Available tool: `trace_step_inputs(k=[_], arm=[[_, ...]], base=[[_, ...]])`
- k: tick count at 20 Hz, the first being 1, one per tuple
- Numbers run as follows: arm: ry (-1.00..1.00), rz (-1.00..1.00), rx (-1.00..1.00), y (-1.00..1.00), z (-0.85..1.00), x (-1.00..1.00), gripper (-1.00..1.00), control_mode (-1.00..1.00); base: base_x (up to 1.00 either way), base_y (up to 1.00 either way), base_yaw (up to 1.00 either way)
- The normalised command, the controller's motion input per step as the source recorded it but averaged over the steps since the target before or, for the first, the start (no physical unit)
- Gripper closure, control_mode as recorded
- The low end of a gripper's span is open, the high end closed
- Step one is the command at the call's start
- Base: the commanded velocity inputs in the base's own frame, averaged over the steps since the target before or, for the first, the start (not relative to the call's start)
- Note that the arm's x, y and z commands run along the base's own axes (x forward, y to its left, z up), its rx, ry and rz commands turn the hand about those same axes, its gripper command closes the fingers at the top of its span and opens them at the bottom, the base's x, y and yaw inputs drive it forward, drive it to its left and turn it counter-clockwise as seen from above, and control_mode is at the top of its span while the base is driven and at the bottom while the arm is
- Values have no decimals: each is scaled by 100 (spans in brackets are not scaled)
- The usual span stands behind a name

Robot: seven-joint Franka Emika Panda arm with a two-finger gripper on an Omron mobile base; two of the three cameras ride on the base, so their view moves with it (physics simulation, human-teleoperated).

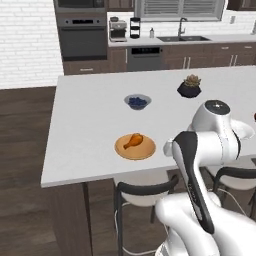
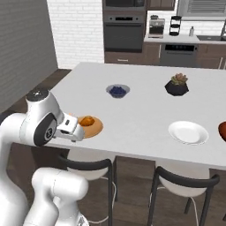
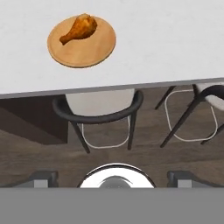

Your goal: Pick the chicken drumstick and avocado from their plates and place them in the bowl. Then put the bowl in the fridge.

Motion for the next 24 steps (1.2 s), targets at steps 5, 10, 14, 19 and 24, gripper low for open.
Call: trace_step_inputs(k=[5,10,14,19,24], arm=[[2,0,0,18,0,68,-100,-100],[6,-3,4,29,0,100,-100,-100],[1,-23,8,16,-1,86,-100,-100],[0,-35,12,27,-33,64,-100,-100],[9,-24,17,8,-36,46,-100,-100]], base=[[11,0,0],[0,0,0],[0,0,0],[0,0,0],[0,0,0]])
